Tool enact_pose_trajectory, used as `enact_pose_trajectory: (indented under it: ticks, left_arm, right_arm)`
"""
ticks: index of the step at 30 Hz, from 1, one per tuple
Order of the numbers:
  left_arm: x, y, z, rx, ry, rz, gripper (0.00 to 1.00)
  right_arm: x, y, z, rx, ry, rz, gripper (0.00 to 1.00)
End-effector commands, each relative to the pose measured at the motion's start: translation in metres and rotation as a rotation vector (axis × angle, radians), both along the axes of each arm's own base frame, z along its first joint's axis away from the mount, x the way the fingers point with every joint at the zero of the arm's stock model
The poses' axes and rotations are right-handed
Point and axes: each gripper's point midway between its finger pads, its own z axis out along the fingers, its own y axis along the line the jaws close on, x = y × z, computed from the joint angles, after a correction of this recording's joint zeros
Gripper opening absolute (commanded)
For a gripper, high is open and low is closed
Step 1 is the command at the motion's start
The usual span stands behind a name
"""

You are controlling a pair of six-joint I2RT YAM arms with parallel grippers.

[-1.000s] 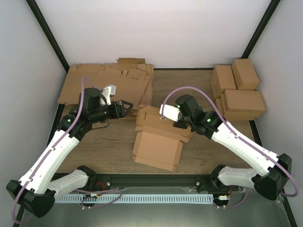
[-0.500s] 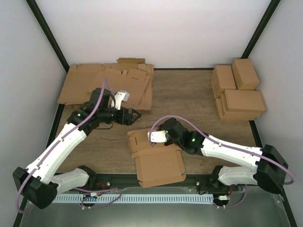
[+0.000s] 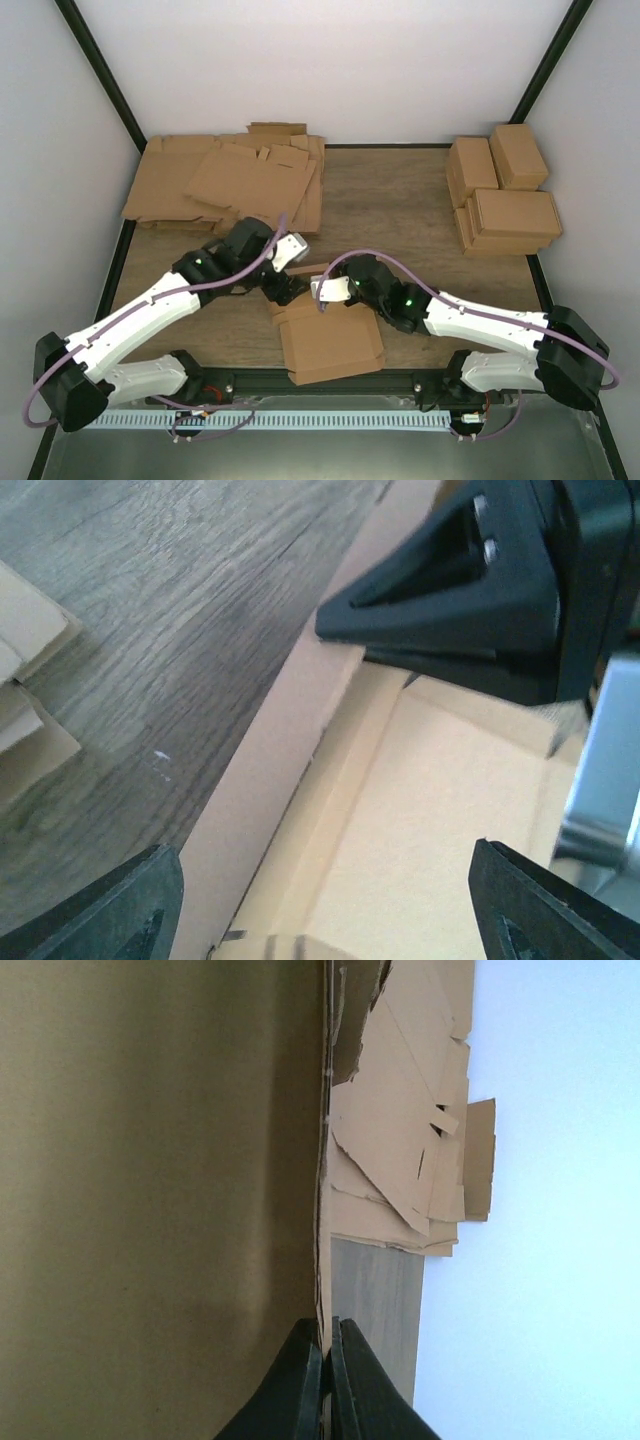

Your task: Fold the paper box

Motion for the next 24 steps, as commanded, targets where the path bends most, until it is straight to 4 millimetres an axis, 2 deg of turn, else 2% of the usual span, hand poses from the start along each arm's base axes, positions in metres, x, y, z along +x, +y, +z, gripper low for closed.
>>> enact_pose_trajectory:
  ticks: [1, 5, 7, 10, 15, 17, 24]
  left_arm:
    - [0.002, 0.005, -0.006, 0.149, -0.188, -0.060, 0.79]
    - [0.013, 0.007, -0.014, 0.255, -0.324, -0.047, 0.73]
    - [0.011, 0.006, -0.023, 0.299, -0.368, -0.114, 0.64]
    - [0.002, 0.003, -0.041, 0.349, -0.390, -0.239, 0.60]
    - [0.013, 0.005, -0.037, 0.374, -0.453, -0.210, 0.48]
    - [0.014, 0.004, -0.035, 0.365, -0.467, -0.213, 0.40]
    - [0.005, -0.005, -0.037, 0.330, -0.460, -0.282, 0.05]
  right_arm:
    - [0.000, 0.004, 0.014, 0.049, -0.041, 0.006, 0.01]
    - [-0.003, 0.006, 0.016, 0.059, -0.025, 0.020, 0.01]
    - [-0.005, 0.007, 0.017, 0.066, -0.015, 0.028, 0.01]
    - [-0.007, 0.007, 0.018, 0.074, -0.007, 0.037, 0.01]
    - [-0.010, 0.007, 0.019, 0.078, 0.000, 0.043, 0.01]
    - [-0.011, 0.008, 0.020, 0.083, 0.005, 0.051, 0.01]
    - [-0.014, 0.009, 0.018, 0.082, 0.031, 0.063, 0.03]
